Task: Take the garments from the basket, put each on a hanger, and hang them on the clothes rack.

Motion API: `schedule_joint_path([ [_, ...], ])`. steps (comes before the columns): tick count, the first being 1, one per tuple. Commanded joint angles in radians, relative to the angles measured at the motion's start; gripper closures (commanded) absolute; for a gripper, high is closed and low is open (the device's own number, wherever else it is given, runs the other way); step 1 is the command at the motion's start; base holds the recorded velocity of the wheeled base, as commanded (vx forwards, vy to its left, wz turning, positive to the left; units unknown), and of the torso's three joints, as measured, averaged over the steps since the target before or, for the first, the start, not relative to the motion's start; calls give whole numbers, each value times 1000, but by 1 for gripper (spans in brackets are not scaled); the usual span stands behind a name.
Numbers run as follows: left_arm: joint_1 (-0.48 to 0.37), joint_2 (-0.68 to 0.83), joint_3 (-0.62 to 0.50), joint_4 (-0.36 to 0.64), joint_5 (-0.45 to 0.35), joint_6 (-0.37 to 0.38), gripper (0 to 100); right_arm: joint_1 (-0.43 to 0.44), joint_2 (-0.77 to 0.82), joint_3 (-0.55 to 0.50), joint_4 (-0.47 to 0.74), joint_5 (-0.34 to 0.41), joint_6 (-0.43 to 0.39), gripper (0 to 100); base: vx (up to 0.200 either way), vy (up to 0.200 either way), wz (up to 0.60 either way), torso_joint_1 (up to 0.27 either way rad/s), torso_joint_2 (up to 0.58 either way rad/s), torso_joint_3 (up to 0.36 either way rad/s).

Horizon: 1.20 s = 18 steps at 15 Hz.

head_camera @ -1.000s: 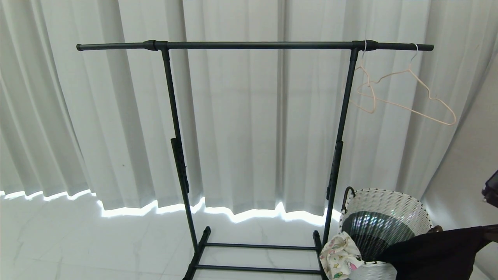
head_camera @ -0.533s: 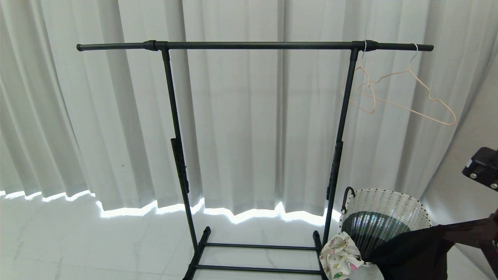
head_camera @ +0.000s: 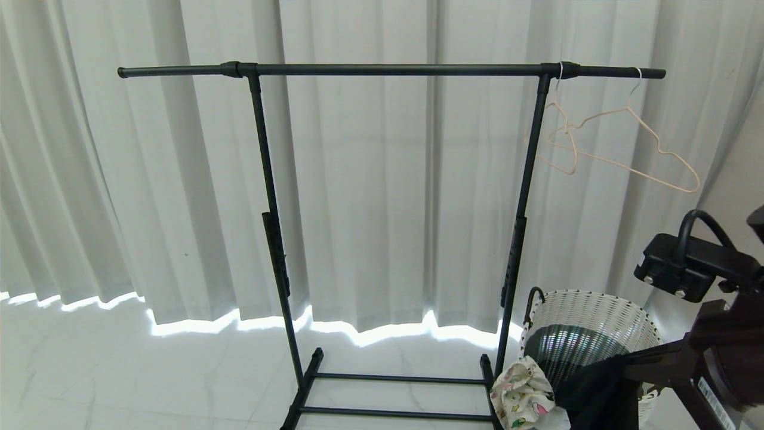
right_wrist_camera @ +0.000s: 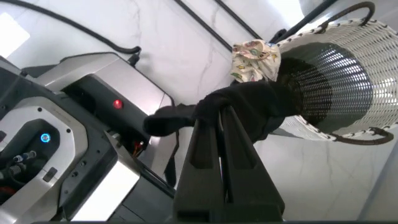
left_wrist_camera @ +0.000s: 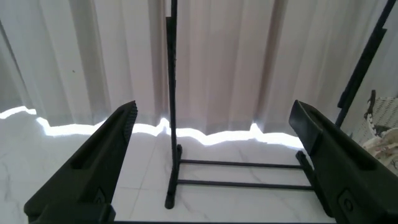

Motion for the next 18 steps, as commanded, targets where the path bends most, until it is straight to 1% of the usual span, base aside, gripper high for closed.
schedule_joint_path([
  [1,-17,65,-122,-1,-115,-35,0,5,15,-1,-12,-2,-1,100,0,0,0,0,0,0],
  [2,-44,220,-255,-19,-170,-114,0,3,15,1,-13,-2,-1,100,0,0,0,0,0,0],
  [3,-54,394,-393,-47,-176,-138,0,5,16,1,-18,0,-1,100,0,0,0,0,0,0],
  [5,-61,641,-556,-79,-178,-138,0,5,27,1,-50,-2,-1,100,0,0,0,0,0,0],
  [6,-87,789,-632,-81,-178,-131,0,3,38,-2,-70,-2,-1,100,0,0,0,0,0,0],
  [7,-116,855,-652,-79,-172,-114,0,3,44,-4,-84,-3,-1,100,0,0,0,0,0,0],
  [8,-169,920,-634,-79,-178,-43,0,5,50,-18,-90,-3,-2,100,0,0,0,0,0,0],
  [9,-242,951,-594,-79,-178,-9,0,9,55,-38,-90,-3,-4,100,0,0,0,0,0,0],
  [11,-333,990,-563,-81,-167,-9,0,14,58,-54,-90,-3,-2,100,0,0,0,0,0,0],
  [12,-336,1021,-546,-81,-161,-6,0,14,62,-57,-90,-3,-4,100,0,0,0,0,0,0],
  [14,-337,1043,-503,-81,-248,-17,0,20,93,-61,-108,0,-7,100,0,0,0,0,0,0],
  [15,-337,1020,-473,-81,-290,-17,0,29,108,-59,-154,1,-7,100,0,0,0,0,0,0],
  [16,-337,1001,-439,-82,-310,-11,0,35,127,-61,-187,1,-7,100,0,0,0,0,0,0],
  [17,-339,997,-415,-84,-313,-9,0,38,144,-65,-204,1,-7,100,0,0,0,0,0,0],
  [18,-340,1007,-415,-85,-314,-11,0,49,162,-73,-210,1,-5,100,0,0,0,0,0,0],
])
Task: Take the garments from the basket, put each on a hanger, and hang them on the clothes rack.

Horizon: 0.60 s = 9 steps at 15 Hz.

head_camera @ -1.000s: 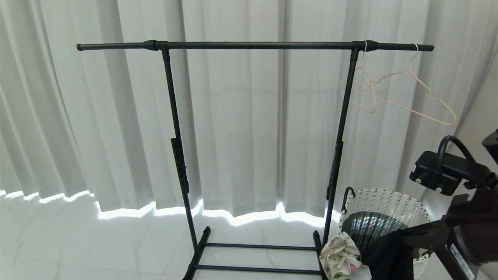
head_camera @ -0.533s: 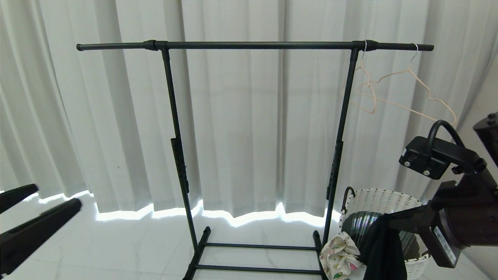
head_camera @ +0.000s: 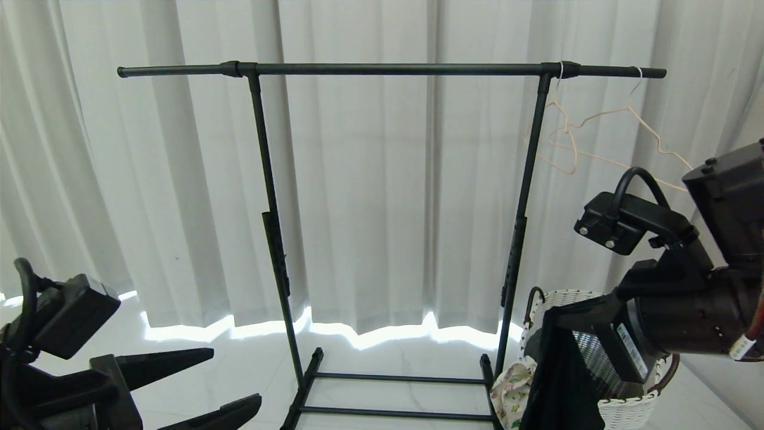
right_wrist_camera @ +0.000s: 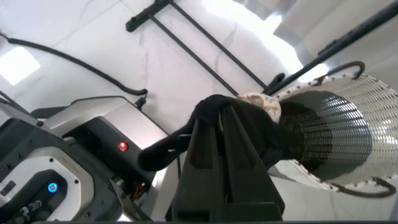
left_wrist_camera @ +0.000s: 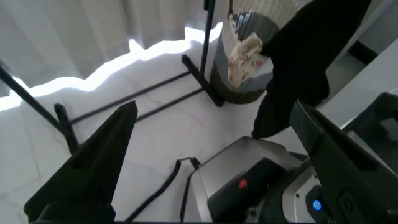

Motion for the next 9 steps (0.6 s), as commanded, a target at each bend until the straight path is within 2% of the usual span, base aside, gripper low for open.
schedule_joint_path([
  [1,-6,50,-2,-5,-5,-4,0,11,49,-17,-1,3,3,100,0,0,0,0,0,0],
  [4,-64,265,-191,-110,-5,-8,0,14,80,-61,-2,38,5,100,0,0,0,0,0,0],
  [7,-243,428,-313,-136,-4,-1,0,22,81,-86,-2,49,6,100,0,0,0,0,0,0],
  [9,-317,552,-364,-172,-2,-3,0,30,75,-89,-18,49,8,100,0,0,0,0,0,0],
])
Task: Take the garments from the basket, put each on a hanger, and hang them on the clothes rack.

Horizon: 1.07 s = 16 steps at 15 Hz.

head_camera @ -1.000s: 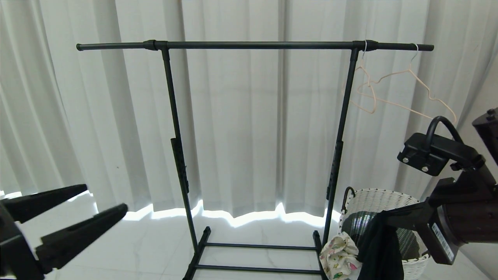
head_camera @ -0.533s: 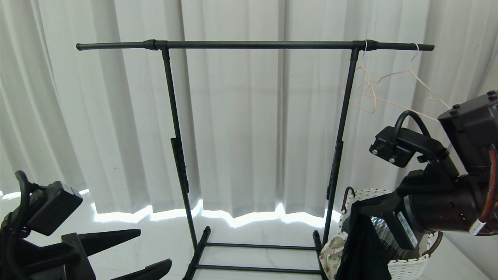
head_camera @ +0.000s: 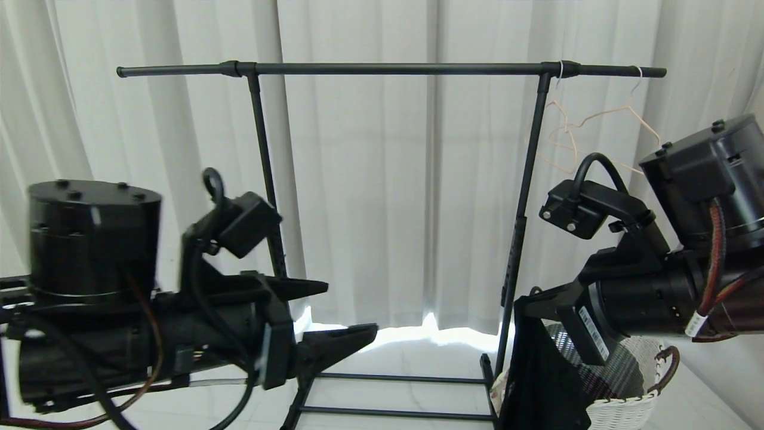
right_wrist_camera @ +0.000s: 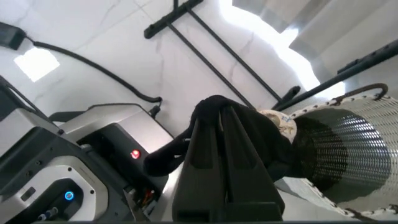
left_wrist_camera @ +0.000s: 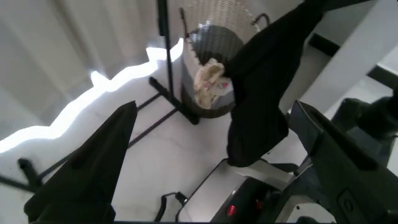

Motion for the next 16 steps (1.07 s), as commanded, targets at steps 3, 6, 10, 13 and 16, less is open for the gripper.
schedule_joint_path([
  [3,-121,288,-90,-141,-1,1,0,34,1,-3,-65,2,34,100,0,0,0,0,0,0],
  [6,-156,348,-111,-152,-2,-3,0,78,3,-5,-85,2,45,100,0,0,0,0,0,0],
  [10,-205,382,-150,-154,-2,-8,0,117,-3,-5,-101,1,60,100,0,0,0,0,0,0],
  [13,-222,389,-159,-154,-2,-8,0,117,-2,-5,-105,-1,60,100,0,0,0,0,0,0],
  [16,-194,437,-159,-160,8,-8,0,117,-5,-6,-105,-1,60,100,0,0,0,0,0,0],
])
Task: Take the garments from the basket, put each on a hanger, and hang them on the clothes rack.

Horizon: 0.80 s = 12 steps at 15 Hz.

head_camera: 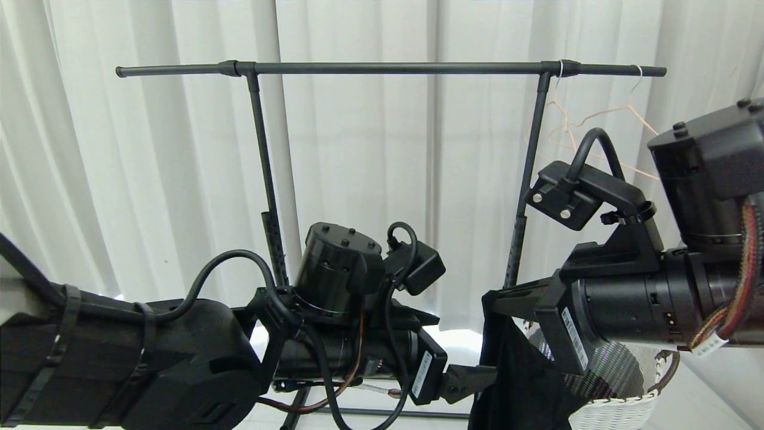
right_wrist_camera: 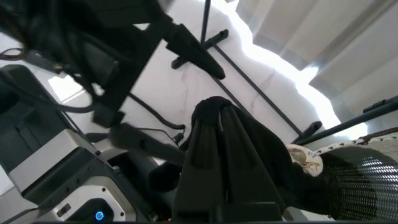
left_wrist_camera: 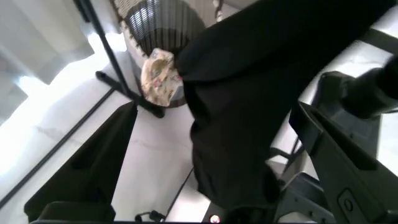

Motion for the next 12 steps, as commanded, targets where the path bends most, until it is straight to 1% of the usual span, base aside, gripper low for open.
schedule_joint_path([
  [1,25,43,4,-2,9,-1,0,2,-8,-1,1,0,-2,100,0,0,0,0,0,0],
  [2,25,65,4,-2,32,-1,0,3,-10,-1,-1,0,-2,100,0,0,0,0,0,0],
  [4,22,97,13,-2,108,-1,0,10,-14,-3,-1,0,0,100,0,0,0,0,0,0],
  [5,19,106,21,-2,127,-1,0,14,-14,-3,-1,0,-2,100,0,0,0,0,0,0],
  [9,8,100,127,-5,136,-1,0,20,-14,-11,-7,0,-2,100,0,0,0,0,0,0],
  [11,8,97,147,-24,144,-1,0,20,-16,-9,-7,0,0,100,0,0,0,0,0,0],
  [12,8,100,147,-28,168,-1,0,20,-21,-9,-7,0,0,100,0,0,0,0,0,0],
])
